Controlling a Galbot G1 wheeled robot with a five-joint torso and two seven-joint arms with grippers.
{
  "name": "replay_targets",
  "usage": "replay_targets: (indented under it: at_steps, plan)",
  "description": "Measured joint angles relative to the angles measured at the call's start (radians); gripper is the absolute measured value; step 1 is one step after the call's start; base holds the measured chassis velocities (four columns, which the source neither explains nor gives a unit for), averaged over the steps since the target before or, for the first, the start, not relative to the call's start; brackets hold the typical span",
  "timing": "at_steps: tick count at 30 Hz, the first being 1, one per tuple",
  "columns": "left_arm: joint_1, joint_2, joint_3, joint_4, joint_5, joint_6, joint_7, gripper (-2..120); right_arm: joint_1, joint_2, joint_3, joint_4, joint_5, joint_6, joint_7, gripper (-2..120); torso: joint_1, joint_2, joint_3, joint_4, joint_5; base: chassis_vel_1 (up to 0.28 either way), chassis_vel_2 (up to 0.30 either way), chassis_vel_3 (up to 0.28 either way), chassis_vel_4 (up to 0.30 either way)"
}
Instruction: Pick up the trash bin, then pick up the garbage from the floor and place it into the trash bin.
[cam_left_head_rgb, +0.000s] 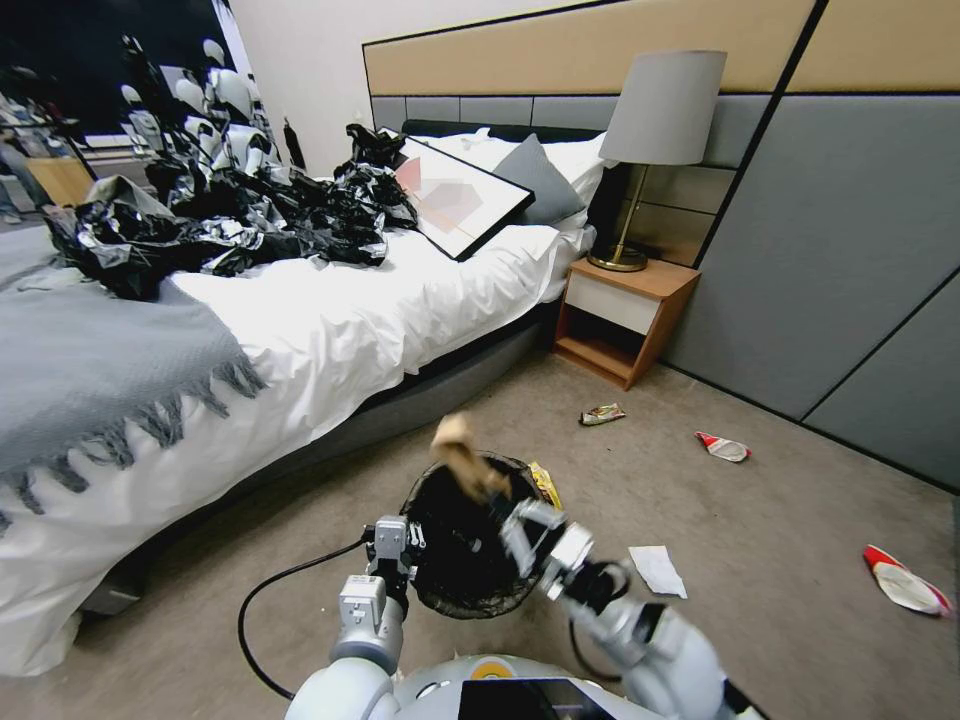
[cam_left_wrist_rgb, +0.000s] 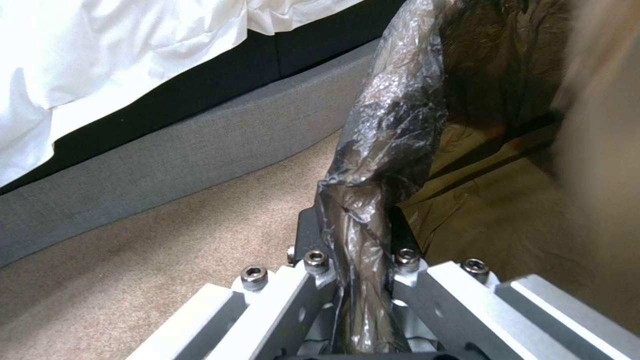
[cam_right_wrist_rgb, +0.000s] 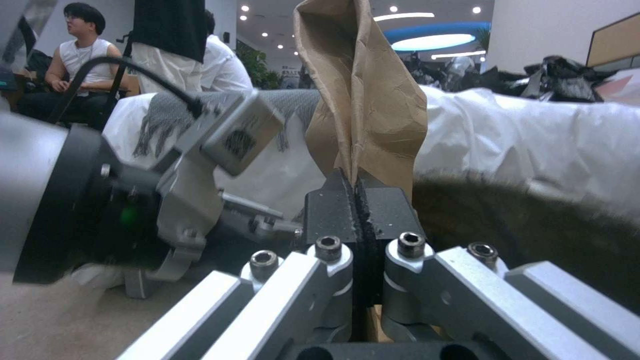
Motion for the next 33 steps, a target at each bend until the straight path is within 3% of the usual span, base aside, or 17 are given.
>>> replay_targets:
  at_steps: [16, 21, 23, 25, 33]
  plan:
    - [-0.003, 0.003, -0.005, -0.006, -0.002, 0.001, 0.0, 0, -0.029, 0.001, 0.024, -0.063, -0.015, 0.044, 0.007, 0, 0.0, 0.0, 0.0, 0.0, 0.0, 0.0, 0.0, 0.0, 0.0]
    - [-0.004, 0.003, -0.005, -0.007, -0.003, 0.002, 0.0, 0, -0.025, 0.004, 0.04, -0.054, -0.014, 0.044, 0.011, 19, 0.0, 0.0, 0.0, 0.0, 0.0, 0.0, 0.0, 0.0, 0.0]
    - [-0.004, 0.003, -0.005, -0.007, -0.003, 0.002, 0.0, 0, -0.025, 0.004, 0.041, -0.053, -0.014, 0.044, 0.011, 21, 0.0, 0.0, 0.0, 0.0, 0.0, 0.0, 0.0, 0.0, 0.0]
    - [-0.004, 0.004, -0.007, -0.009, -0.003, 0.002, 0.0, 0, -0.024, 0.004, 0.049, -0.048, -0.012, 0.045, 0.011, 34, 0.0, 0.0, 0.0, 0.0, 0.0, 0.0, 0.0, 0.0, 0.0]
    - [-0.002, 0.004, -0.007, -0.009, -0.003, 0.002, 0.0, 0, -0.024, 0.008, 0.054, -0.045, -0.011, 0.051, 0.01, 59, 0.0, 0.0, 0.0, 0.0, 0.0, 0.0, 0.0, 0.0, 0.0]
